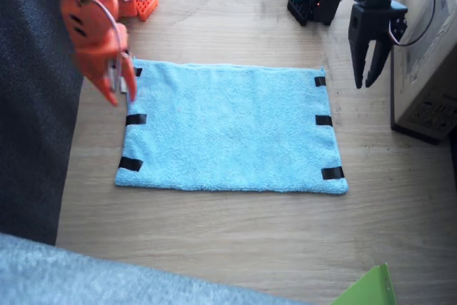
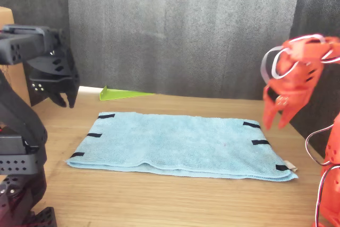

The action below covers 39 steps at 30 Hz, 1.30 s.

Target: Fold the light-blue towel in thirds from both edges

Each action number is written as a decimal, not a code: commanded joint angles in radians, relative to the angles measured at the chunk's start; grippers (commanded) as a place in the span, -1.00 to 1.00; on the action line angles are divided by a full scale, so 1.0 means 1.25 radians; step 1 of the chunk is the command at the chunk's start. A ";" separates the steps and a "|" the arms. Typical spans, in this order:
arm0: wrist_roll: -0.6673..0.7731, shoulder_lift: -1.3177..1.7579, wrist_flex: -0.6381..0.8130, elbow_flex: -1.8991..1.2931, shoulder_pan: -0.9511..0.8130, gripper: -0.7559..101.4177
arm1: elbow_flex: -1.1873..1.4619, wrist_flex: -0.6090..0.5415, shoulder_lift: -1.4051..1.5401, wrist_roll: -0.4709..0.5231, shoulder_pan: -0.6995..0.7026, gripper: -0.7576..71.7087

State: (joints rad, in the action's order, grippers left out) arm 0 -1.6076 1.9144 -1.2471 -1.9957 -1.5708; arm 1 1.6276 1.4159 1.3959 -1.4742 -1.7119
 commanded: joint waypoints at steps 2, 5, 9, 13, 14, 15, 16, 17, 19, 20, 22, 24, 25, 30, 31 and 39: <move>-0.007 0.011 -0.009 0.011 -0.004 -0.75 | -0.021 0.010 0.012 -0.020 -0.010 -0.46; -0.002 0.010 -0.010 0.009 0.004 -0.75 | -0.021 0.011 0.007 -0.020 -0.011 -0.46; 0.000 0.015 -0.002 -0.009 0.006 -0.75 | -0.021 0.015 0.001 -0.016 0.000 -0.45; 0.000 0.020 -0.002 -0.018 0.002 -0.76 | -0.016 0.015 -0.021 -0.012 0.017 -0.43; 0.000 0.022 -0.002 -0.020 0.002 -0.76 | -0.012 0.009 -0.027 -0.012 0.020 -0.43; 0.000 0.023 -0.002 -0.020 0.002 -0.76 | -0.009 0.005 -0.032 -0.011 0.022 -0.42; 0.000 0.025 -0.002 -0.021 0.002 -0.76 | -0.007 0.001 -0.037 -0.011 0.023 -0.41; 0.000 0.027 -0.002 -0.022 0.004 -0.76 | -0.006 0.000 -0.043 -0.011 0.025 -0.41; 0.001 0.033 -0.002 -0.027 0.004 -0.76 | -0.004 -0.002 -0.052 -0.012 0.027 -0.41; 0.001 0.034 -0.002 -0.029 0.004 -0.76 | -0.002 -0.004 -0.056 -0.010 0.027 -0.41; 0.001 0.036 -0.001 -0.033 0.004 -0.76 | 0.001 -0.007 -0.065 -0.009 0.028 -0.42; 0.001 0.038 0.000 -0.038 0.002 -0.76 | 0.001 -0.011 -0.076 -0.007 0.027 -0.43; 0.001 0.038 0.002 -0.040 0.002 -0.76 | 0.001 -0.012 -0.082 -0.006 0.025 -0.43; 0.005 0.044 0.007 -0.050 0.009 -0.76 | 0.001 -0.016 -0.125 -0.007 0.020 -0.45; 0.005 0.044 0.007 -0.052 0.011 -0.76 | 0.002 -0.018 -0.135 -0.009 0.020 -0.46; 0.009 0.005 0.010 -0.040 0.054 -0.72 | 0.011 -0.039 -0.164 -0.007 0.023 -0.46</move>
State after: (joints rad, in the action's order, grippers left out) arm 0 -1.5923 1.9282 -1.2272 -2.0617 -1.5217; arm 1 1.6291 1.3806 1.2057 -1.4772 -1.6766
